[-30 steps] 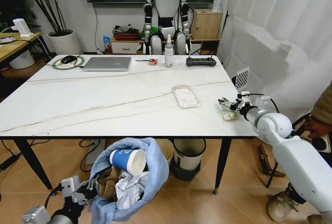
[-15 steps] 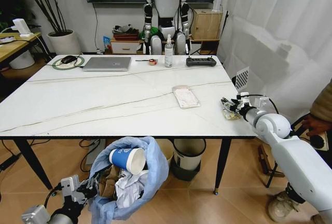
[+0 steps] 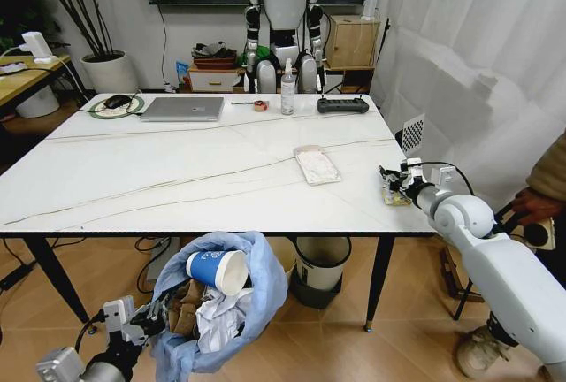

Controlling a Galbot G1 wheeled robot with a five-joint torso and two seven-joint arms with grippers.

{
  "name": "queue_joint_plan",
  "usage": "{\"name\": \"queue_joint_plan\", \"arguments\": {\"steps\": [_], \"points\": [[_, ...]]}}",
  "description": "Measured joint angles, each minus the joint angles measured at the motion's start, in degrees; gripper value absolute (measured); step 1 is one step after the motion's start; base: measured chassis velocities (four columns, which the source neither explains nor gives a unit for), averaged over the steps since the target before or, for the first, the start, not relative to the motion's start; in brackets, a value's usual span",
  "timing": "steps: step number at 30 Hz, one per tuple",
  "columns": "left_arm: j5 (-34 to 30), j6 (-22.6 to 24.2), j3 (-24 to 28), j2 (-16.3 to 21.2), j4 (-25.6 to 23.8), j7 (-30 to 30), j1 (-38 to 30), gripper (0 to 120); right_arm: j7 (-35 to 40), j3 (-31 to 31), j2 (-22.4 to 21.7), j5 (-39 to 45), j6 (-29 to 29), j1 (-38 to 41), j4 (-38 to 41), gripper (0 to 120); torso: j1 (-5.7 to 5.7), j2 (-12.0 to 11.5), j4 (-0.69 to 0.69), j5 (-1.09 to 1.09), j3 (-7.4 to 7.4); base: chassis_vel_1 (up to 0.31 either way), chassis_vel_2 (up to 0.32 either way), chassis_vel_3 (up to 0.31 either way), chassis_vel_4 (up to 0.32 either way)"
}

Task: Pick up the trash bin and place the trash from the table into it.

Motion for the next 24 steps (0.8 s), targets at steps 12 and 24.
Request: {"name": "queue_joint_plan", "arguments": {"steps": [12,24], "points": [[-0.94,0.01,0.09,0.63,0.41,-0.52,-0.82,0,1.31,-0.27,-0.18,1.4,-0.87,-0.37,4.71,10,0.0,0.0,0.0,0.0,0.0,0.0,0.0,0.0,0.0],[-1.55,0.15,0.06,1.2,0.41,-0.7,-1.04,0,4.2,0.18,-0.85,1.96,-1.77,-0.54,8.71,18,0.0,0.0,0.01,0.0,0.0,0.0,0.0,0.0,0.0]]}}
